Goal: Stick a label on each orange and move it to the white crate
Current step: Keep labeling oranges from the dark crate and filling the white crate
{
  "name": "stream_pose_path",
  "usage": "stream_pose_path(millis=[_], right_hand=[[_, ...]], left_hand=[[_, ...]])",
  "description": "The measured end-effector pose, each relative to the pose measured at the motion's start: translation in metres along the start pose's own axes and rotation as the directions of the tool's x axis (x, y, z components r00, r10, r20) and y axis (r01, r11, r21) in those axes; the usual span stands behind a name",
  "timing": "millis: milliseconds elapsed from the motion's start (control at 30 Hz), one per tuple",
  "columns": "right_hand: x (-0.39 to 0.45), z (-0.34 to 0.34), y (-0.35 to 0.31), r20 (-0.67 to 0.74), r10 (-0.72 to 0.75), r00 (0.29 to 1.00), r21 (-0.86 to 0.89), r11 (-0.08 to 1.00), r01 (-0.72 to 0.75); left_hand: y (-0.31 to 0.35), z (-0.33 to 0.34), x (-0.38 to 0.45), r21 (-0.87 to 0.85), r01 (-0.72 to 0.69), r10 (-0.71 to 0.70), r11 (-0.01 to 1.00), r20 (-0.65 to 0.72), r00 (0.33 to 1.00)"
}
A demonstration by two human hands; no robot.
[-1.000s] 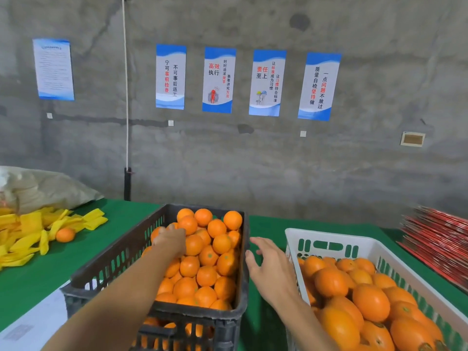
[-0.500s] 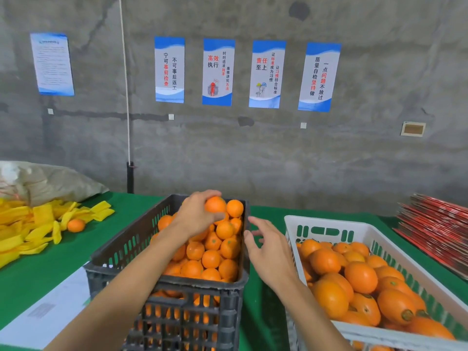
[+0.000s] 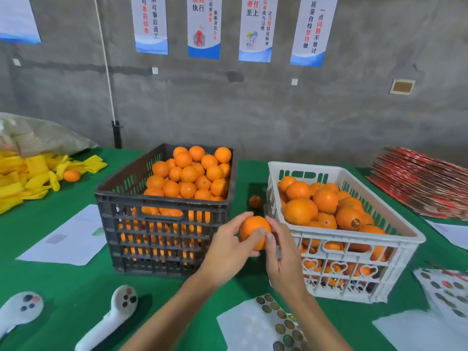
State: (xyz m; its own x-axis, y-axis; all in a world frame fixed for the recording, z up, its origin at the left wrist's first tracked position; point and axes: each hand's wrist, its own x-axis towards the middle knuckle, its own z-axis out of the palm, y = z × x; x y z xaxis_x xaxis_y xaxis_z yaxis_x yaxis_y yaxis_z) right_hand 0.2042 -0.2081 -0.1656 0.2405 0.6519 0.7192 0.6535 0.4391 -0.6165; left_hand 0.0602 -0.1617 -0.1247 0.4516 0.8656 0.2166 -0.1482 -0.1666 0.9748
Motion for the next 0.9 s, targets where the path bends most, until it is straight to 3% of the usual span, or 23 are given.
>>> stream_pose_path(millis=[200, 400, 533, 800, 900], right_hand=[[-0.065, 0.005, 0.043, 0.285, 0.225, 0.932, -0.111, 0.973, -0.201], [-0.094, -0.007, 0.073, 0.419, 0.41, 0.81, -0.326, 0.901, -0.287], [-0.098, -0.01, 0.083, 0.48, 0.498, 0.722, -0.34, 0.864, -0.37], [-0.091, -0.003, 0.09, 0.443, 0.562, 0.699, -0.247, 0.826, -0.507], [-0.089, -0.003, 0.092, 0.459, 0.519, 0.721, -0.262, 0.855, -0.448]], left_hand=[[-0.09, -0.002, -0.032, 0.093, 0.186, -0.179, 0.978, -0.08, 0.981], [-0.147, 0.008, -0.058, 0.013, 0.258, -0.249, 0.966, -0.217, 0.944], [-0.162, 0.01, -0.063, -0.05, 0.24, -0.244, 0.97, -0.279, 0.929], [-0.17, 0.006, -0.068, -0.054, 0.234, -0.24, 0.971, -0.262, 0.935], [-0.171, 0.005, -0.069, -0.043, 0.241, -0.244, 0.97, -0.261, 0.934]])
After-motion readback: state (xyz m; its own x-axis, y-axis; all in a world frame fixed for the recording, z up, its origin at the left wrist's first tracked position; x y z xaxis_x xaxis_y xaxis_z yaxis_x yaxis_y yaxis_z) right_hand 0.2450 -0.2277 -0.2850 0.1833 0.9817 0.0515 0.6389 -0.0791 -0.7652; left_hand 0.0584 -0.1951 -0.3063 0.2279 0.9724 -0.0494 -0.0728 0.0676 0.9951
